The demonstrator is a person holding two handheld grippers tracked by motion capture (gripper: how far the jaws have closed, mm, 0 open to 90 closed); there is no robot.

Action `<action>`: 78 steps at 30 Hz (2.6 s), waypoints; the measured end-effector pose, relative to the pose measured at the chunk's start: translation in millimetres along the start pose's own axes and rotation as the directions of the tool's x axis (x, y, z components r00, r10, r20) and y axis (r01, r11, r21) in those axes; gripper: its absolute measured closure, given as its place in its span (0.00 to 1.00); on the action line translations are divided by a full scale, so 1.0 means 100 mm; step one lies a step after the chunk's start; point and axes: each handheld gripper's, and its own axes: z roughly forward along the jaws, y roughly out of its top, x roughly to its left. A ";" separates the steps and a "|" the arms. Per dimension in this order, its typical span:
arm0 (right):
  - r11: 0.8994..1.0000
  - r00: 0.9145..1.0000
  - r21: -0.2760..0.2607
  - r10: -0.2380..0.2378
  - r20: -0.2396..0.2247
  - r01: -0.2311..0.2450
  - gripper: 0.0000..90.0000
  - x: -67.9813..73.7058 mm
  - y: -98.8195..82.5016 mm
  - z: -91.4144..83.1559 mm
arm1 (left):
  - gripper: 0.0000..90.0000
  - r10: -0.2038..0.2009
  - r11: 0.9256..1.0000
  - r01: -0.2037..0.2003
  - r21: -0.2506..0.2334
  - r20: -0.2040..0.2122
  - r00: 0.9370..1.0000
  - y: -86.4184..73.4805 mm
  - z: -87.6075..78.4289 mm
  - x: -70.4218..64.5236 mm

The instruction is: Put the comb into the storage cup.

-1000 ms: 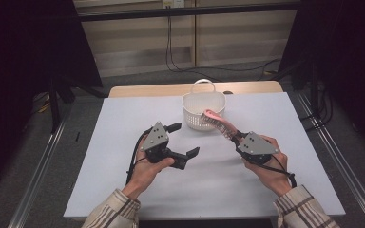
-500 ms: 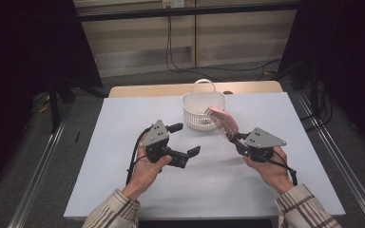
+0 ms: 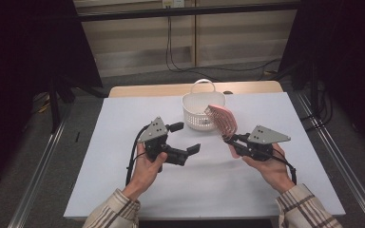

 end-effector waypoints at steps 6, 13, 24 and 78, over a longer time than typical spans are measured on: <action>0.998 0.998 -0.020 0.052 -0.037 -0.053 0.91 -0.02 0.00 0.00 | 0.06 0.027 1.000 -0.027 -0.010 0.002 1.000 0.02 0.01 -0.01; 0.997 0.996 -0.017 0.071 -0.061 -0.072 0.91 -0.02 -0.01 0.02 | 0.05 0.093 0.995 -0.093 -0.021 0.002 0.996 0.02 0.05 -0.07; 0.995 0.993 -0.049 0.088 -0.083 -0.092 0.91 -0.03 0.01 -0.01 | 0.01 0.098 0.991 -0.093 -0.096 0.046 0.994 0.20 0.18 -0.03; 0.991 0.933 -0.086 0.070 -0.353 -0.107 0.91 0.24 -0.05 0.15 | 0.04 0.105 0.990 -0.090 -0.105 0.153 0.983 0.12 0.21 -0.06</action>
